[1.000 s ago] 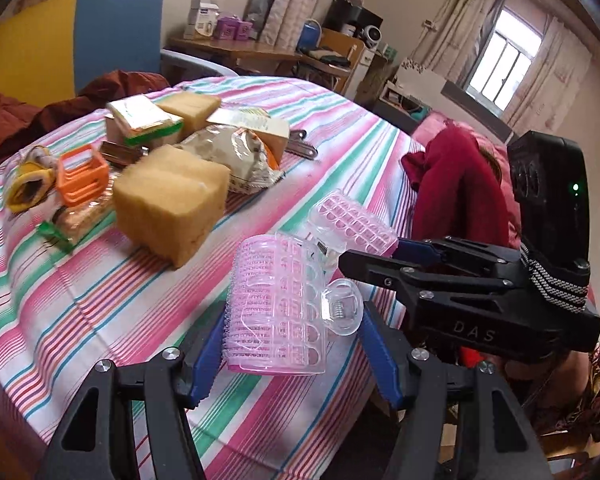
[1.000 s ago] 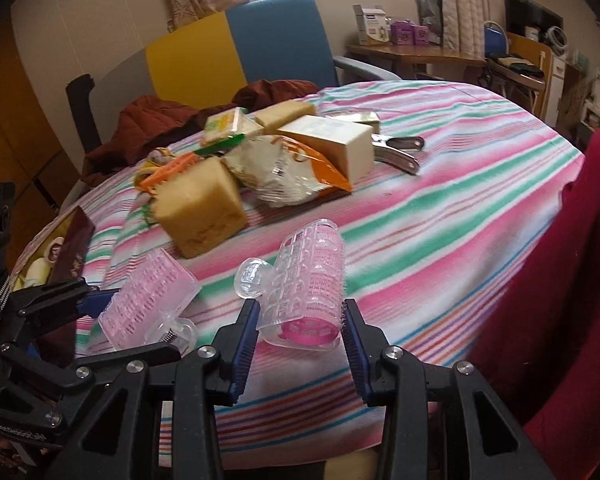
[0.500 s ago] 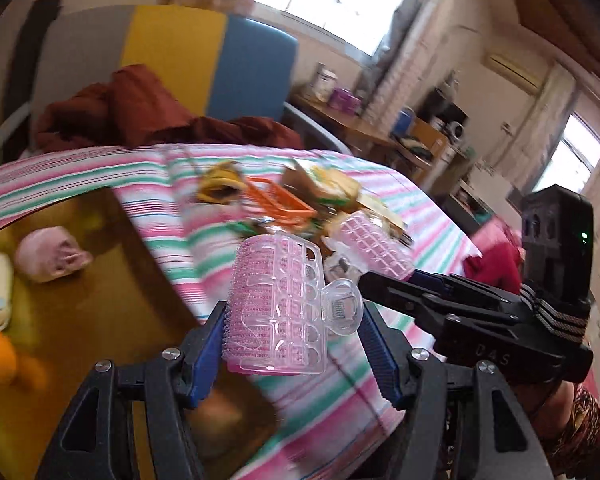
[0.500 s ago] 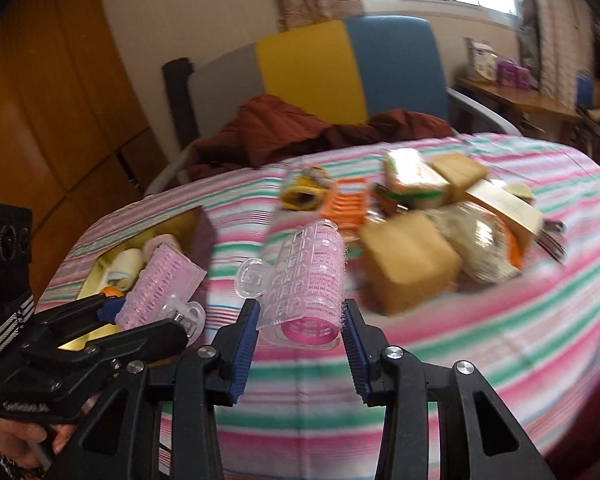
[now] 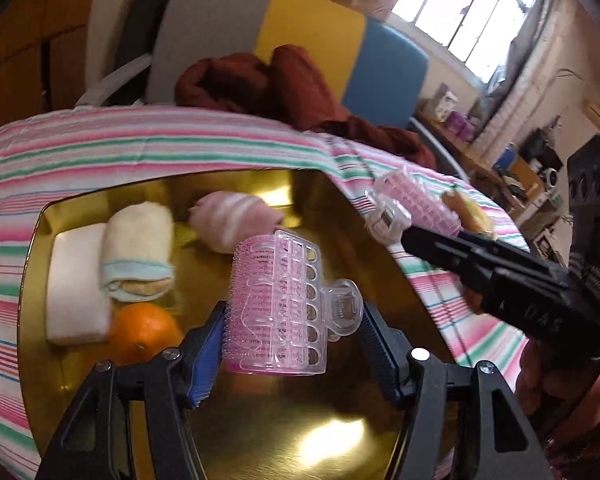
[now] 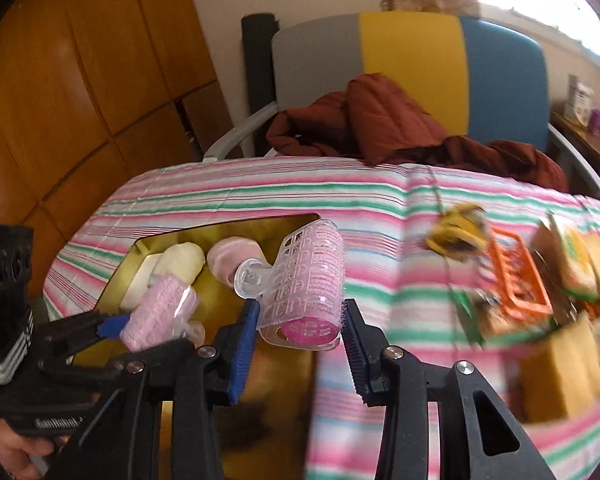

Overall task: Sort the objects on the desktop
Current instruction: 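Carry both pink rollers over the gold tray and lower them in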

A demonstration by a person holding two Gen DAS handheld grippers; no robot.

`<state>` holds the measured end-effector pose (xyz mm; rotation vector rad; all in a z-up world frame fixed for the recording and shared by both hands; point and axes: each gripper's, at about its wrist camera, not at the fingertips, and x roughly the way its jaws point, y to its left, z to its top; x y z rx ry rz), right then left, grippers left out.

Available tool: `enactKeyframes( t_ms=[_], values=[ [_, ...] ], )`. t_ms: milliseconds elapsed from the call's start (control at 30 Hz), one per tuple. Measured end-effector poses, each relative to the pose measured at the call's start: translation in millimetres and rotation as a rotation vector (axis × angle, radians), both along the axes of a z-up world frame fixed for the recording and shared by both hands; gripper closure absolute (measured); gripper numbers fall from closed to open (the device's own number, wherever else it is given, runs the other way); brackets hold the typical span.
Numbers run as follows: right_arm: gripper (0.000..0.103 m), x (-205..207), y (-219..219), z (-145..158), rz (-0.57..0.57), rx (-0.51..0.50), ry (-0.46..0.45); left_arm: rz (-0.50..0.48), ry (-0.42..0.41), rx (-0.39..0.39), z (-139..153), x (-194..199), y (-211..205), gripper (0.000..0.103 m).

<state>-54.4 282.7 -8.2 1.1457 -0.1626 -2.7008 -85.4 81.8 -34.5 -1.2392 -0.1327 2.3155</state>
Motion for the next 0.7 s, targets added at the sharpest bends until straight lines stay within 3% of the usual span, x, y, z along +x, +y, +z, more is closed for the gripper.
enactKeyframes(
  t_ms=[200, 300, 533, 700],
  values=[
    [0.059, -55, -25, -18, 0.045, 0.053, -0.062, 0.037, -0.041, -0.074, -16, -25, 0, 0.038],
    [0.026, -68, -26, -28, 0.022, 0.087, -0.094, 0.070, -0.071, -0.104, -23, -34, 3, 0.038],
    [0.024, -36, -4, -19, -0.040, -0.012, -0.032, 0.114, -0.082, -0.085, -21, -32, 0, 0.037],
    [0.024, -14, 10, -11, -0.088, -0.069, 0.003, 0.161, -0.078, -0.027, -11, -28, -10, 0.037]
  ],
)
